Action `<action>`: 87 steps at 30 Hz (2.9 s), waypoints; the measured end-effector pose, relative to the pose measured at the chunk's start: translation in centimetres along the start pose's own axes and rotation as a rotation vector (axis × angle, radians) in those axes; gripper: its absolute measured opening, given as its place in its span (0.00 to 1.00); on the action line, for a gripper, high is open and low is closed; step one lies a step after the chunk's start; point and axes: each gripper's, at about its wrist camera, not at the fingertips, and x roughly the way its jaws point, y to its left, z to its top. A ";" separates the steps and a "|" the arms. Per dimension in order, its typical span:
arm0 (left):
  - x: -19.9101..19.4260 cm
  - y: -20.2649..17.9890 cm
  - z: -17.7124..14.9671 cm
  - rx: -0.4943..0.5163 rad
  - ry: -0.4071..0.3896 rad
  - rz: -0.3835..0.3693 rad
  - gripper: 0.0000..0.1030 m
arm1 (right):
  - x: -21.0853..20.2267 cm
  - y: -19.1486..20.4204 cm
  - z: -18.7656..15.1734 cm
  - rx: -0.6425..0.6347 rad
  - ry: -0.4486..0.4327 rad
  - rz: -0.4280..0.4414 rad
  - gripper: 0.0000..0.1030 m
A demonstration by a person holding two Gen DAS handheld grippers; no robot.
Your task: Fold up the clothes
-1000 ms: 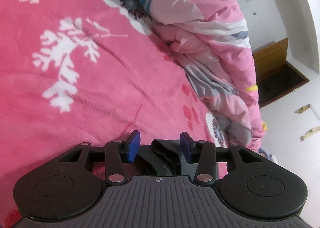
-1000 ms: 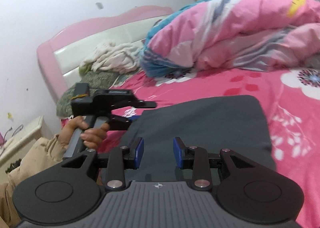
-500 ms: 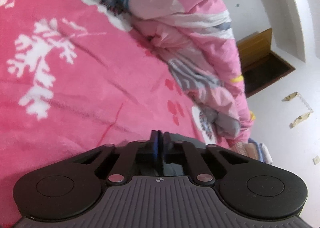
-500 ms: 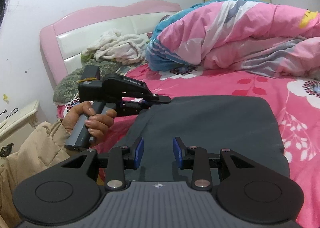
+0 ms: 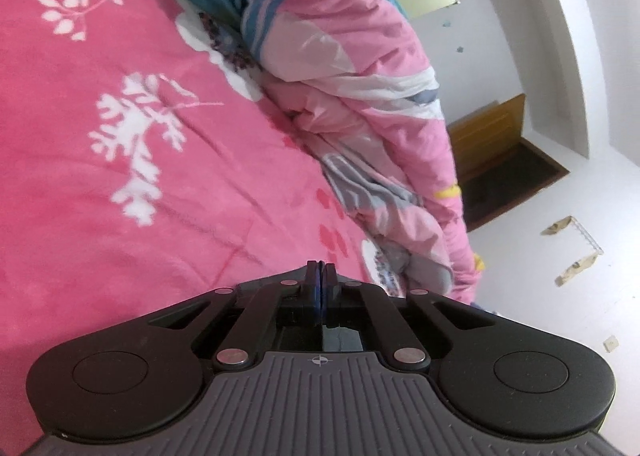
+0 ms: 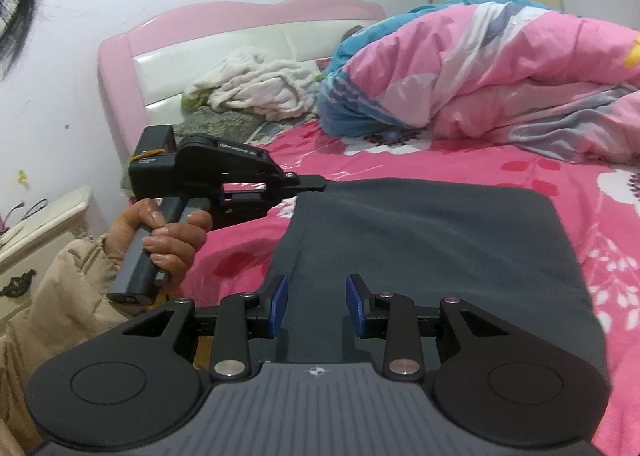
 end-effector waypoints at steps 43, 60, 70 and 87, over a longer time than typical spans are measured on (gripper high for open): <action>-4.1 -3.3 -1.3 0.235 -0.218 0.103 0.08 | 3.1 5.1 -3.1 -0.123 0.050 0.075 0.28; 4.4 -6.5 -8.8 0.453 0.114 0.170 0.09 | -11.3 -15.2 -5.3 0.672 -0.159 -0.143 0.29; 5.1 -5.7 -9.1 0.470 0.133 0.165 0.11 | -7.3 -18.1 -8.0 0.902 -0.047 -0.047 0.11; 5.0 -5.6 -8.9 0.442 0.138 0.151 0.10 | -10.3 -15.0 -9.9 0.885 -0.042 -0.089 0.16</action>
